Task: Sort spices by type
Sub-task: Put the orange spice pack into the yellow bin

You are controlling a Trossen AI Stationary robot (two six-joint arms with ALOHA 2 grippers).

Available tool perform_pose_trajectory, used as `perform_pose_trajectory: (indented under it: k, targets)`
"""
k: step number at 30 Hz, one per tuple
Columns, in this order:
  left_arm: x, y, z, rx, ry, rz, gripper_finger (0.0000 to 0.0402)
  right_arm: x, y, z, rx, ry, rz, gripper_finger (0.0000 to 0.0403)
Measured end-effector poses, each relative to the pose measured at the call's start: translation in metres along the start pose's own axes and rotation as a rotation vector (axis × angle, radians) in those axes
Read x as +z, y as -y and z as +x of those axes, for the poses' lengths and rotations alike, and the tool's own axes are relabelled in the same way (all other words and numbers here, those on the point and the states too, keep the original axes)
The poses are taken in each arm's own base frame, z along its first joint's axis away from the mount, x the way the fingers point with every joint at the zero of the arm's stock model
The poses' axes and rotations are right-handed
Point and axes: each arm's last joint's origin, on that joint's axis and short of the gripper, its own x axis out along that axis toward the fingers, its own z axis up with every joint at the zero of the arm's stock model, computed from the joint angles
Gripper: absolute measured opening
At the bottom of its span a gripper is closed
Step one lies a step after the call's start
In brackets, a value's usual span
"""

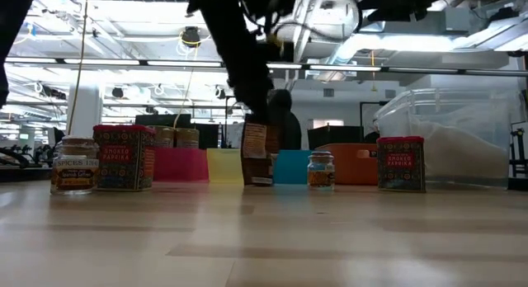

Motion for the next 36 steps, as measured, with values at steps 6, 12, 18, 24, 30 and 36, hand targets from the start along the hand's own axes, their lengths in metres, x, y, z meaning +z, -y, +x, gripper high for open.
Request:
perform_pose_trajectory:
  k: [6, 12, 18, 24, 30, 36]
  targets:
    - [0.007, -0.021, -0.023, 0.007, 0.027, -0.016, 0.0001, 0.000, 0.000, 0.000, 0.001, -0.001, 0.003, 0.0384]
    - [0.008, -0.039, -0.037, -0.079, 0.075, -0.168, 0.0001, 0.000, 0.000, 0.000, 0.003, -0.001, 0.006, 0.0384]
    - [0.007, -0.032, -0.022, -0.179, 0.055, -0.226, 0.0044, 0.000, 0.000, 0.000, 0.002, 0.001, 0.007, 0.0384]
    - [0.009, -0.024, -0.013, -0.166, 0.056, -0.229, 0.0152, 0.000, 0.000, 0.000, 0.002, 0.001, 0.008, 0.0384]
    - [0.008, -0.029, -0.010, -0.149, 0.047, -0.237, 0.0226, 0.000, 0.000, 0.000, 0.002, 0.001, 0.004, 0.0384]
    - [0.004, -0.028, -0.002, -0.146, 0.032, -0.252, 0.0237, 0.000, 0.000, 0.000, 0.003, 0.001, 0.006, 0.0384]
